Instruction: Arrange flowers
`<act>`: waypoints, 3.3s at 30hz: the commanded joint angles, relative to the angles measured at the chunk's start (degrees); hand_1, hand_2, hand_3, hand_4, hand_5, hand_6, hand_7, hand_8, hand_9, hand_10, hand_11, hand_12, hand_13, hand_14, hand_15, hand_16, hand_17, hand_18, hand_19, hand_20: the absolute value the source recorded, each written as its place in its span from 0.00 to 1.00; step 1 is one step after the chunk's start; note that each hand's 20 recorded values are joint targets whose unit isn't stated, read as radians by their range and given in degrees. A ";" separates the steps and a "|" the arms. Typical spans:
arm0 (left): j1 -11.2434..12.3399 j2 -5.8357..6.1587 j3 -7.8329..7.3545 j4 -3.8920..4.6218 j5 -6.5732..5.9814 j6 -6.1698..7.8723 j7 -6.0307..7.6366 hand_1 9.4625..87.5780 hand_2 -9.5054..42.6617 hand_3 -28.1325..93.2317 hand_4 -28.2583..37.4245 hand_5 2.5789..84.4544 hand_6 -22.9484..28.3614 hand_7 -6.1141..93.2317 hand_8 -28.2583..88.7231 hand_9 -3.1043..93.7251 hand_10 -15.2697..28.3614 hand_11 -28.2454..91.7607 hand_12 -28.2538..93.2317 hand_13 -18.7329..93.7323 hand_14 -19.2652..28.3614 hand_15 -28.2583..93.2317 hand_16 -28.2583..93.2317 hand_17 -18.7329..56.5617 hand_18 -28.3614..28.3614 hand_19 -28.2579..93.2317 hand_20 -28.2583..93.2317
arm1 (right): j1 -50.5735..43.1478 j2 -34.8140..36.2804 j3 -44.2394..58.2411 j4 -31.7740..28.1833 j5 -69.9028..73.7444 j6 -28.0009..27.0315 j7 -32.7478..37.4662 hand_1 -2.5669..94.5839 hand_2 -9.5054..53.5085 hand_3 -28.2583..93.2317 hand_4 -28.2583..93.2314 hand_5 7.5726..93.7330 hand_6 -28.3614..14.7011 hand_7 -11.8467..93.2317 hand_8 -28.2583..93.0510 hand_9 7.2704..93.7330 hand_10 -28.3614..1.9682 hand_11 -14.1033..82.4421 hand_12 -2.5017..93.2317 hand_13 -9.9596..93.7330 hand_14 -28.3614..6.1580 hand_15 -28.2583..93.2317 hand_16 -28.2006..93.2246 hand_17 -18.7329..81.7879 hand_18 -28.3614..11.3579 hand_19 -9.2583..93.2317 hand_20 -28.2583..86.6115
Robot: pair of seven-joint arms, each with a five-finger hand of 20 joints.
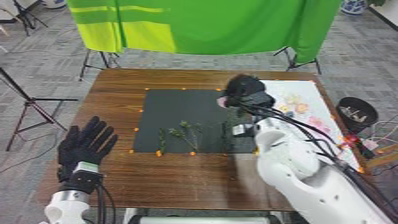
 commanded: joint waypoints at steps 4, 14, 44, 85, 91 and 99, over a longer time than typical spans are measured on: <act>-0.34 1.06 0.40 -0.29 -0.17 1.75 0.42 0.25 0.47 0.81 0.00 0.53 0.65 0.19 0.18 0.41 0.71 0.46 0.35 0.40 0.78 0.62 0.18 0.17 0.80 0.58 0.37 | 13.15 -14.38 -14.93 10.28 1.78 -6.90 -4.81 0.65 0.00 0.86 0.00 0.80 0.71 0.41 0.24 0.95 0.65 0.22 0.42 0.76 0.64 0.43 0.57 0.47 0.25 0.85 0.59; -2.08 3.85 2.28 -0.60 0.05 5.22 -0.35 0.24 0.47 0.81 0.00 0.52 0.65 0.19 0.18 0.38 0.71 0.46 0.34 0.40 0.77 0.62 0.18 0.17 0.80 0.58 0.37 | 16.41 -21.06 -22.00 19.01 -0.75 -10.57 -1.99 0.65 0.00 0.85 0.00 0.79 0.70 0.41 0.23 0.93 0.64 0.22 0.42 0.75 0.63 0.43 0.56 0.47 0.24 0.84 0.59; -4.22 3.97 4.08 -0.24 1.04 6.57 1.55 0.24 0.48 0.82 0.00 0.52 0.64 0.21 0.17 0.37 0.70 0.46 0.34 0.38 0.75 0.61 0.18 0.16 0.78 0.58 0.37 | 13.21 -23.22 -22.68 19.22 -4.89 -15.27 2.88 0.56 0.00 0.92 0.00 0.60 0.63 0.31 0.12 0.64 0.48 0.27 0.17 0.68 0.52 0.51 0.44 0.46 0.20 0.83 0.51; -0.49 0.70 2.02 -0.56 0.23 3.06 3.59 0.22 0.48 0.81 0.00 0.51 0.64 0.21 0.17 0.37 0.70 0.46 0.34 0.39 0.76 0.61 0.18 0.16 0.79 0.57 0.37 | 5.77 2.10 1.50 10.89 -4.37 -13.08 14.19 0.50 0.00 0.92 0.00 0.54 0.55 0.28 0.13 0.48 0.40 0.24 0.15 0.58 0.41 0.49 0.34 0.45 0.16 0.84 0.48; -0.09 0.56 1.94 -0.78 0.12 3.22 3.93 0.21 0.49 0.81 0.00 0.51 0.64 0.21 0.18 0.37 0.70 0.46 0.34 0.39 0.76 0.61 0.18 0.16 0.79 0.57 0.37 | 4.58 5.81 5.98 14.06 -3.40 -18.09 17.34 0.57 0.00 0.93 0.00 0.54 0.57 0.27 0.13 0.50 0.46 0.24 0.14 0.57 0.44 0.44 0.34 0.45 0.18 0.84 0.47; 0.47 -0.03 1.75 -1.07 0.21 3.32 4.12 0.22 0.48 0.81 0.00 0.52 0.64 0.21 0.18 0.38 0.70 0.46 0.34 0.39 0.76 0.61 0.18 0.16 0.79 0.57 0.37 | 3.07 5.62 8.54 13.48 0.42 -24.85 22.89 0.57 0.00 0.93 0.00 0.56 0.58 0.27 0.13 0.51 0.47 0.24 0.15 0.56 0.43 0.43 0.36 0.45 0.17 0.84 0.48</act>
